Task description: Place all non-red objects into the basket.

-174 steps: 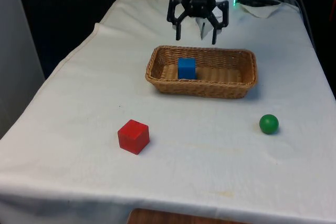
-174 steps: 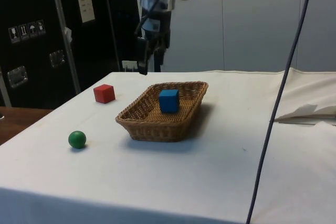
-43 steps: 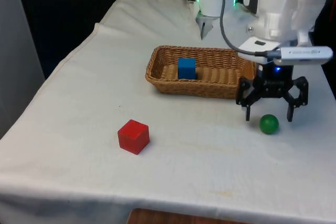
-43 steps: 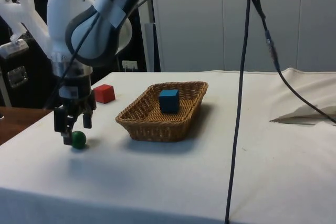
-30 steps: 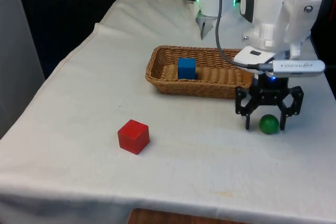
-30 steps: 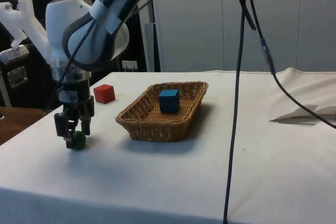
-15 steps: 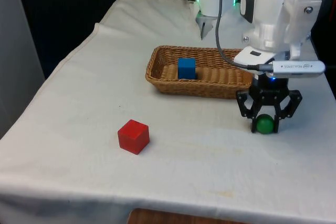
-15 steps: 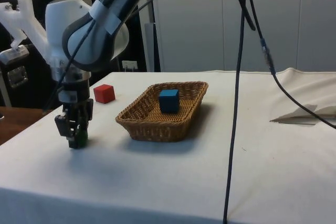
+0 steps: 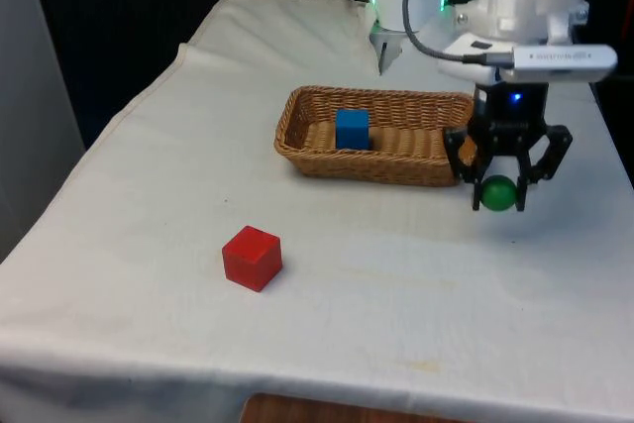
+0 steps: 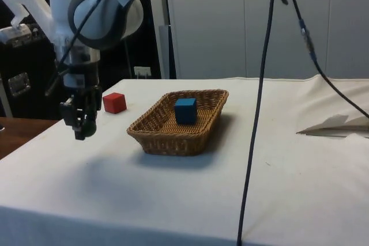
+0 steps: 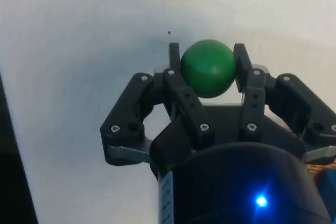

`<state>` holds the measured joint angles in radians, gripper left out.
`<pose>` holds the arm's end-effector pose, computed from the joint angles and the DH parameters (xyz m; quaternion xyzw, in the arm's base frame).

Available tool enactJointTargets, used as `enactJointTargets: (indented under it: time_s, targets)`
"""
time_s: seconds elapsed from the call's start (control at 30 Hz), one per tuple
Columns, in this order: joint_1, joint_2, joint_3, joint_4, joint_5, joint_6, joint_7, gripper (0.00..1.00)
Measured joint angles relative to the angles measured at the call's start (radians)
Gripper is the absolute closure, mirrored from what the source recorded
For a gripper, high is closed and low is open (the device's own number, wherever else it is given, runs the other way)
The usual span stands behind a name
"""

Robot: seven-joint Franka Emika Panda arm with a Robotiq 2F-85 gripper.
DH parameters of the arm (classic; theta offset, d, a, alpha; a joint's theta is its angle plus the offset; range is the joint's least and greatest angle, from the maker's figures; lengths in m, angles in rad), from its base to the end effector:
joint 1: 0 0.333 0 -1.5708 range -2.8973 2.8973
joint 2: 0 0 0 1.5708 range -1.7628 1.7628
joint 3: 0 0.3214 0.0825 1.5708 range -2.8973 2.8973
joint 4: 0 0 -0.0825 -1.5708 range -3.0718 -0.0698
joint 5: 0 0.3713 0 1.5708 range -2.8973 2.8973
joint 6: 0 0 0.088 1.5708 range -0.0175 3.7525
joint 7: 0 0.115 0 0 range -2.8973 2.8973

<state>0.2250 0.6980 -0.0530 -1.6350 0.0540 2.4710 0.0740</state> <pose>0.6872 0.1247 0.2282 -0.9969 -0.0363 -0.0689 0.0102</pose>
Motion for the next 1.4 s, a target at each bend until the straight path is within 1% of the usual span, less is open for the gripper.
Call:
enactJointTargets:
  time_s: [0.17, 0.23, 0.3, 0.37, 0.4, 0.5, 0.53, 0.6, 0.63, 0.7, 0.87, 1.0, 1.07, 1.1, 1.13, 1.37, 1.4]
  targets:
    - [0.0, -0.029, -0.003, -0.021, 0.0, -0.001, -0.007, 1.0]
    - [0.0, -0.062, -0.006, -0.047, 0.0, -0.002, -0.016, 1.0]
    - [0.0, -0.073, -0.007, -0.057, 0.0, -0.002, -0.019, 1.0]
    - [0.0, -0.098, -0.009, -0.078, 0.0, -0.002, -0.025, 1.0]
    - [0.0, -0.122, -0.011, -0.099, 0.0, -0.002, -0.033, 1.0]
    - [0.0, -0.154, -0.015, -0.128, 0.0, -0.002, -0.043, 1.0]
    - [0.0, -0.154, -0.015, -0.128, 0.0, -0.002, -0.043, 1.0]
    - [0.0, -0.181, -0.02, -0.157, 0.0, -0.001, -0.055, 1.0]
    - [0.0, -0.181, -0.02, -0.157, 0.0, -0.001, -0.055, 1.0]
    - [-0.001, -0.204, -0.024, -0.186, 0.0, 0.001, -0.067, 1.0]
    - [-0.002, -0.23, -0.03, -0.219, 0.0, 0.002, -0.083, 1.0]
    - [-0.002, -0.266, -0.039, -0.265, 0.0, 0.005, -0.103, 1.0]
    - [-0.002, -0.274, -0.041, -0.274, 0.0, 0.006, -0.108, 1.0]
    - [-0.002, -0.288, -0.045, -0.293, 0.0, 0.007, -0.116, 1.0]
    - [-0.002, -0.288, -0.045, -0.293, 0.0, 0.007, -0.116, 1.0]
    - [-0.002, -0.341, -0.058, -0.363, 0.0, 0.013, -0.147, 1.0]
    - [-0.002, -0.341, -0.058, -0.363, 0.0, 0.013, -0.147, 1.0]
